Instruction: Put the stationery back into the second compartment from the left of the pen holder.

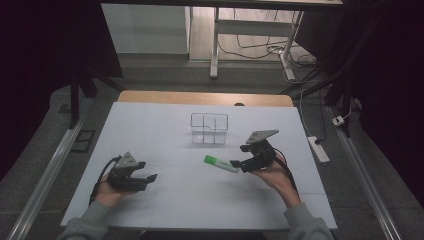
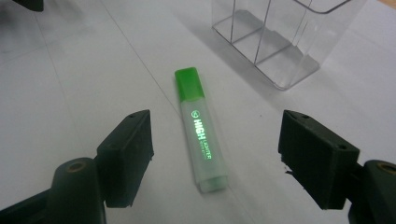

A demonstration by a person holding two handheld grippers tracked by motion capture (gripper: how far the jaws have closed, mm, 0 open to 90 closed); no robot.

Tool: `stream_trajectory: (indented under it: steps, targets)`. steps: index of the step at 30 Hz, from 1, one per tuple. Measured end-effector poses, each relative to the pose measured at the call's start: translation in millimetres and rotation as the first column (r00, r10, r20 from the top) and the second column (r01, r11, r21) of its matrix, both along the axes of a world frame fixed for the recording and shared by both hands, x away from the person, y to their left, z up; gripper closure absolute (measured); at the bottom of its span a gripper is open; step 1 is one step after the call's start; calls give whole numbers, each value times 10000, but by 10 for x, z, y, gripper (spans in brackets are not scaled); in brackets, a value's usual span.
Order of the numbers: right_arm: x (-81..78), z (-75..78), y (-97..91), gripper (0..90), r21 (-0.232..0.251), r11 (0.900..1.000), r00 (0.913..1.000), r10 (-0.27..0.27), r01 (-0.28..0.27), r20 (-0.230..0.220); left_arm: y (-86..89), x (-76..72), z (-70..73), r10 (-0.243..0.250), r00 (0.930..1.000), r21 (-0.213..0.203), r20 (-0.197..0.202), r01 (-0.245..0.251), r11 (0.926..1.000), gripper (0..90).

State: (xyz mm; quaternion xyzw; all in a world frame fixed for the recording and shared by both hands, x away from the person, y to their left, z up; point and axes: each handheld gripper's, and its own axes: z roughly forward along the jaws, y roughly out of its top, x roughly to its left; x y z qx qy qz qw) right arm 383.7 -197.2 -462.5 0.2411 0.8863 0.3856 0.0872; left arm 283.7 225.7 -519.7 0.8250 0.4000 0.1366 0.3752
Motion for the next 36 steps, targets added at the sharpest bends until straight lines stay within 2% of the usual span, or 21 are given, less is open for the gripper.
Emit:
stream_trajectory:
  steps: [8, 15, 22, 36]
  targets:
    - [61, 48, 109, 257, 94, 9997, 9997, 221, -221, 61, -37, 2, -13, -57, 10000, 292, -7, 57, 9996, 317]
    - [82, 31, 232, 254, -344, 9979, 9984, 548, -551, -103, -40, 2, -4, -77, 10000, 260, 8, 77, 9996, 316]
    - [145, 39, 298, 256, -385, 9973, 9981, 620, -622, -64, -37, 7, -13, -138, 9999, 320, -94, 141, 9994, 313]
    - [251, 7, 530, 256, -712, 9902, 9923, 1181, -1205, -376, -44, -2, -25, -120, 9997, 400, -197, 128, 9991, 303]
